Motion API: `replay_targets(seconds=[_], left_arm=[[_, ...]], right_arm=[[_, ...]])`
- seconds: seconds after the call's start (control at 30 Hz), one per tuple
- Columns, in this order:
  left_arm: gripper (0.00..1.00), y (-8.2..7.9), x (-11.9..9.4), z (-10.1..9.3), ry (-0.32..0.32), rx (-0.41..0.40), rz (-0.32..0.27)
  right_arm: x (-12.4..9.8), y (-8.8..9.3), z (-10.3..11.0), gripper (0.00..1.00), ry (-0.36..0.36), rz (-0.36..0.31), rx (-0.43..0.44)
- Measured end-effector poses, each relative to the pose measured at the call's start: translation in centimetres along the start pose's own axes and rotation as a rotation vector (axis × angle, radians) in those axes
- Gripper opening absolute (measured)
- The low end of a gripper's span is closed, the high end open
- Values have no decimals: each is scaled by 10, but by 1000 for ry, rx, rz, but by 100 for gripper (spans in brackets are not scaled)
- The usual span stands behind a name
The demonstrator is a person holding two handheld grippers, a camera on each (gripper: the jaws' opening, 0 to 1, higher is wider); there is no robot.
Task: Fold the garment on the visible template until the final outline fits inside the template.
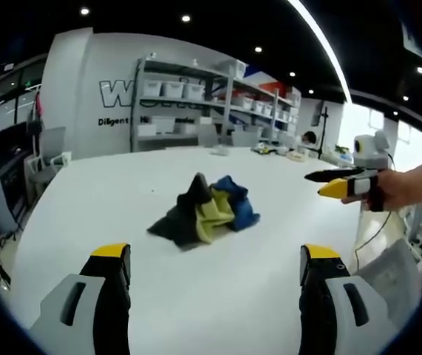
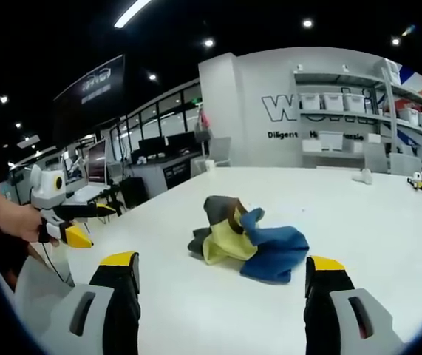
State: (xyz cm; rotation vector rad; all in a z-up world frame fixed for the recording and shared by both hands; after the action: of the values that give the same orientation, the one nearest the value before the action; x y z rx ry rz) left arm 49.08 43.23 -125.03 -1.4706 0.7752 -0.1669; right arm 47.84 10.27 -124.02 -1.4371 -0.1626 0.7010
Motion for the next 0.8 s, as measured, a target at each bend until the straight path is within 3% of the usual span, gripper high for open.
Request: replay_targets(seconds=[0.8], left_arm=[[95,3,3,5,-2,-9,1]], right_arm=[[6,3,0,88,-12,16,-3]])
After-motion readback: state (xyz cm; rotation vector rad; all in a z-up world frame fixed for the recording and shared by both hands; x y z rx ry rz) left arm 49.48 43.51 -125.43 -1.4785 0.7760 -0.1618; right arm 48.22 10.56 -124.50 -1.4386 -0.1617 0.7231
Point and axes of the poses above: the point that each gripper's makers call its tool centre point, and the gripper's own axes: x roughly forward along the fingers, z roughly to its left, y roughly out of its underside, the point moved 10 cm from there along -x, roughly backward along the fingers, and after that the axes turned 5 degrees about -y, right-handed, at the moved point
